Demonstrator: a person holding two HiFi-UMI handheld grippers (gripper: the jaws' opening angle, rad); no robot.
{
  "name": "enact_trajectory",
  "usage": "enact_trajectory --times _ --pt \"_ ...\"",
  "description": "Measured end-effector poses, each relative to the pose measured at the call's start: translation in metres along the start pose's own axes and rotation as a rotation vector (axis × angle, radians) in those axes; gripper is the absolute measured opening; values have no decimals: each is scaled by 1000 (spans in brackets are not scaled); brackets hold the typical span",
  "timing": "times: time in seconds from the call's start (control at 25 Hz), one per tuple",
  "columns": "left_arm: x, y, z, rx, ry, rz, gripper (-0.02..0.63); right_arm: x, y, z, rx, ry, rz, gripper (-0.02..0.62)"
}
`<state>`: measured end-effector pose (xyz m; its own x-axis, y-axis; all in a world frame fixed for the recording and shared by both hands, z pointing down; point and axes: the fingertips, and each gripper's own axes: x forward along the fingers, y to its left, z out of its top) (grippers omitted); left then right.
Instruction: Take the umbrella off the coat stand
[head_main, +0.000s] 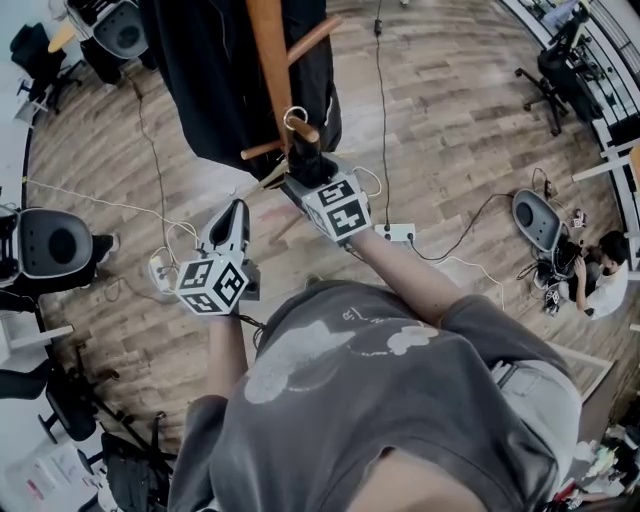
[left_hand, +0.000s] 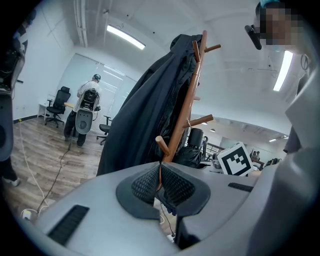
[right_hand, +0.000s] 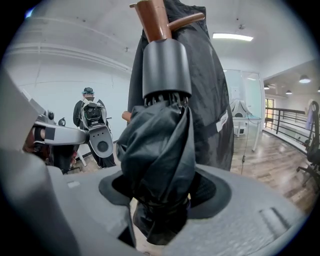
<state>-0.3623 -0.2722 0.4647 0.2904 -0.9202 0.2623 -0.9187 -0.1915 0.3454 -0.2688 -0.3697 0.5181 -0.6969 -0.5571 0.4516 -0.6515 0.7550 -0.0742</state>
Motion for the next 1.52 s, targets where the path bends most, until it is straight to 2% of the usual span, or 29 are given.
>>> enact_trajectory --times 0.28,0.88,1.24,1.52 --pt "-7 -11 -3 1 -4 9 8 -16 9 9 -28 -27 34 273" --pt "-16 -65 -16 6 -21 6 8 -70 16 6 -101 -69 75 272" --pt "-28 -96 -26 13 -18 17 8 -111 13 12 -74 -125 113 272" --pt "-39 -125 -41 12 -21 31 8 -144 10 4 -37 -132 152 272"
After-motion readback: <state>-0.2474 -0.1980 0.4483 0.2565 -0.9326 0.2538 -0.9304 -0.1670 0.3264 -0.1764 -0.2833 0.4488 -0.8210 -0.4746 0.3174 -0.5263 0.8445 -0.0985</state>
